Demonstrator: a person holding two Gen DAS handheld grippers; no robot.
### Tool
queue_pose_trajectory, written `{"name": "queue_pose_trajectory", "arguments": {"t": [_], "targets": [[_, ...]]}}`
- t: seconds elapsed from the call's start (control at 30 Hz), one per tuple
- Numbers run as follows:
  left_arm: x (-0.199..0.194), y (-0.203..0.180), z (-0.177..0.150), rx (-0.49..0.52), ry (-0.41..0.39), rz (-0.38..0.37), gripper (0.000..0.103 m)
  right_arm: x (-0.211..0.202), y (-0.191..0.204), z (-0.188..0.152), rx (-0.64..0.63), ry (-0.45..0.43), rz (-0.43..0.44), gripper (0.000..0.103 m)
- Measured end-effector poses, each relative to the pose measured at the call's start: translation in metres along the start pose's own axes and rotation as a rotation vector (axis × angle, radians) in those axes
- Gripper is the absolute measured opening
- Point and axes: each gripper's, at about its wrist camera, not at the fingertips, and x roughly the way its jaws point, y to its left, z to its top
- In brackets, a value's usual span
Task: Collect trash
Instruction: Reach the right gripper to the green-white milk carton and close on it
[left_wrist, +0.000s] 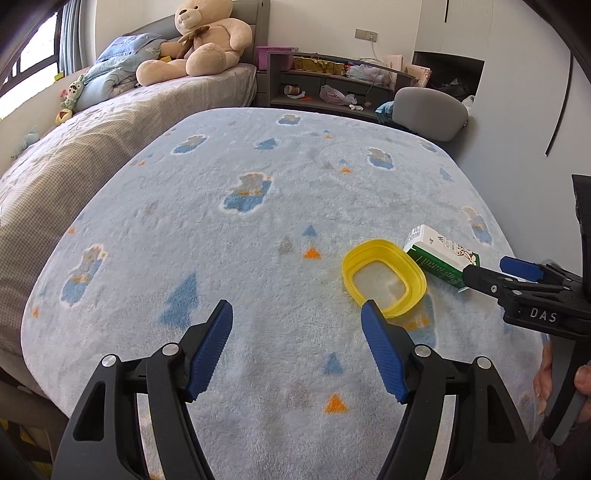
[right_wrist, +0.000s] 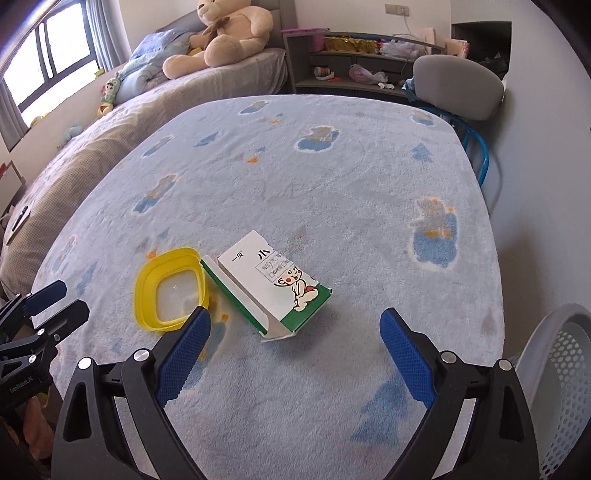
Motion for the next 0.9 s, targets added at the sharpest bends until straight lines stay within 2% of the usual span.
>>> {"name": "queue_pose_trajectory", "arguments": {"t": [0.17, 0.3, 0.6, 0.73, 0.8, 0.9], "targets": [[0.004, 0.004, 0.001, -0.005, 0.002, 0.004, 0.069, 0.019, -0.001, 0.012, -0.045, 0.038, -0.029, 0.091], [0.008, 0.005, 0.001, -0.011, 0.011, -0.001, 0.069, 0.031, -0.002, 0.017, -0.069, 0.07, -0.008, 0.092], [0.014, 0.007, 0.002, -0.018, 0.022, -0.001, 0.069, 0.049, 0.017, 0.024, -0.164, 0.099, -0.033, 0.092], [0.016, 0.008, 0.001, -0.021, 0.026, 0.002, 0.069, 0.056, 0.021, 0.024, -0.175, 0.116, -0.027, 0.08], [0.016, 0.009, 0.0, -0.021, 0.029, 0.002, 0.069, 0.055, 0.02, 0.024, -0.161, 0.108, -0.019, 0.077], [0.019, 0.008, -0.001, -0.022, 0.04, -0.003, 0.069, 0.052, 0.018, 0.024, -0.138, 0.102, -0.015, 0.065]]}}
